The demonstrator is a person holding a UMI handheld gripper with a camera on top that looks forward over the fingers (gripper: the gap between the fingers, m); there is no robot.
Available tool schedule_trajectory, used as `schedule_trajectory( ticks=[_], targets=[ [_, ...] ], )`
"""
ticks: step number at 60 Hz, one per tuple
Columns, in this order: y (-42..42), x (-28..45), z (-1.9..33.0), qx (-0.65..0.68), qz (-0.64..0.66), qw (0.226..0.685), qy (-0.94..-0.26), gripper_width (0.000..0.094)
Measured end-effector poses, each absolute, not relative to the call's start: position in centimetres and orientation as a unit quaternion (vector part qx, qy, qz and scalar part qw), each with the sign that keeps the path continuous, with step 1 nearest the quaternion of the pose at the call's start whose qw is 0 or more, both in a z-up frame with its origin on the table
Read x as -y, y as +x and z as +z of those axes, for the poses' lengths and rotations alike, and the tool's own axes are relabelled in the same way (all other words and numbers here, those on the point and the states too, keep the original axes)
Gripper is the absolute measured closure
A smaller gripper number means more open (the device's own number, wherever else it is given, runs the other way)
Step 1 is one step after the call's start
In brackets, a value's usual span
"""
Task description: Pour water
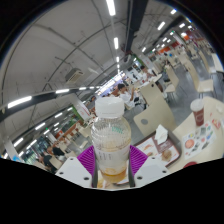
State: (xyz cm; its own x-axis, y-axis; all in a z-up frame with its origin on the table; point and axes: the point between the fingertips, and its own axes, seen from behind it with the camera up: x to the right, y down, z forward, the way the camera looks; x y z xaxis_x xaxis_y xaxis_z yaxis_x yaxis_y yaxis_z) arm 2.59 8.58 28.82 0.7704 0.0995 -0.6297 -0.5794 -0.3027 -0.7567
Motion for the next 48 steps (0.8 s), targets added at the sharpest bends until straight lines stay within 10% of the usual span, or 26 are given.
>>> schedule_trajectory(
  ticks=[11,33,48],
  targets=[
    [12.1,-8.0,24.8,-0.048,0.104,0.613,-0.782,0.0525],
    [20.1,-6.3,8.5,-0.020,0.011,0.544,-0.839,0.0523],
    [20.0,-6.1,7.1,-0.020,0.015,0.552,-0.834,0.0492]
  ],
)
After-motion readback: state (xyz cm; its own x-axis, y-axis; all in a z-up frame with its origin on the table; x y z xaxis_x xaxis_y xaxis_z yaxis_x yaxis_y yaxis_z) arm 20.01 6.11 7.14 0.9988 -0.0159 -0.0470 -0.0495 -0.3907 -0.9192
